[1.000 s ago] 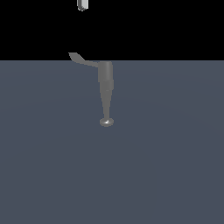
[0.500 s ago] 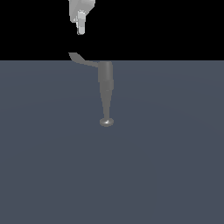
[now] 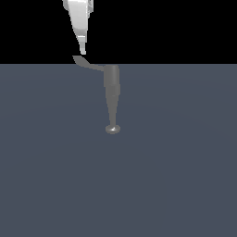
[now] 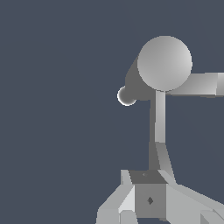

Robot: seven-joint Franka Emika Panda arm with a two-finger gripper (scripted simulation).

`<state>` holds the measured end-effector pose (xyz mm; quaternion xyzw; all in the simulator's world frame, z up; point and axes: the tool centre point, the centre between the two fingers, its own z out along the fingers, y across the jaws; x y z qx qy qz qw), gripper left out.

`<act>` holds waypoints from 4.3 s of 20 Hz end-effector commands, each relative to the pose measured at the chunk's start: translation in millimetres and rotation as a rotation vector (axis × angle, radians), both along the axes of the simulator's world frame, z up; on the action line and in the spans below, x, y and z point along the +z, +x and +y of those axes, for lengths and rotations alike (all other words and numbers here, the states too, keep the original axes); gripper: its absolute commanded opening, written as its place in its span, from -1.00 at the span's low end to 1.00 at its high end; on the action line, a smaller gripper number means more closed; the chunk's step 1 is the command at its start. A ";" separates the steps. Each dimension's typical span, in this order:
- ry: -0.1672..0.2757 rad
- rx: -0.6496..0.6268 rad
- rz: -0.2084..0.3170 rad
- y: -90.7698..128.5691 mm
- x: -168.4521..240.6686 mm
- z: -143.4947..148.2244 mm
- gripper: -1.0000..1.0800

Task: Turn on the faucet by rotating a designated handle.

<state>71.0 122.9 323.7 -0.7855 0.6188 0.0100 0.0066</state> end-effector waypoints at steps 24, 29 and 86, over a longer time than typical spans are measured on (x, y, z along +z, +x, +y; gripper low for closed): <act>-0.023 -0.091 -0.006 -6.3 -23.3 7.9 -1.00; -0.023 -0.091 -0.006 -19.2 -23.4 5.6 -1.00; -0.023 -0.091 -0.007 -102.1 -23.0 -151.7 -1.00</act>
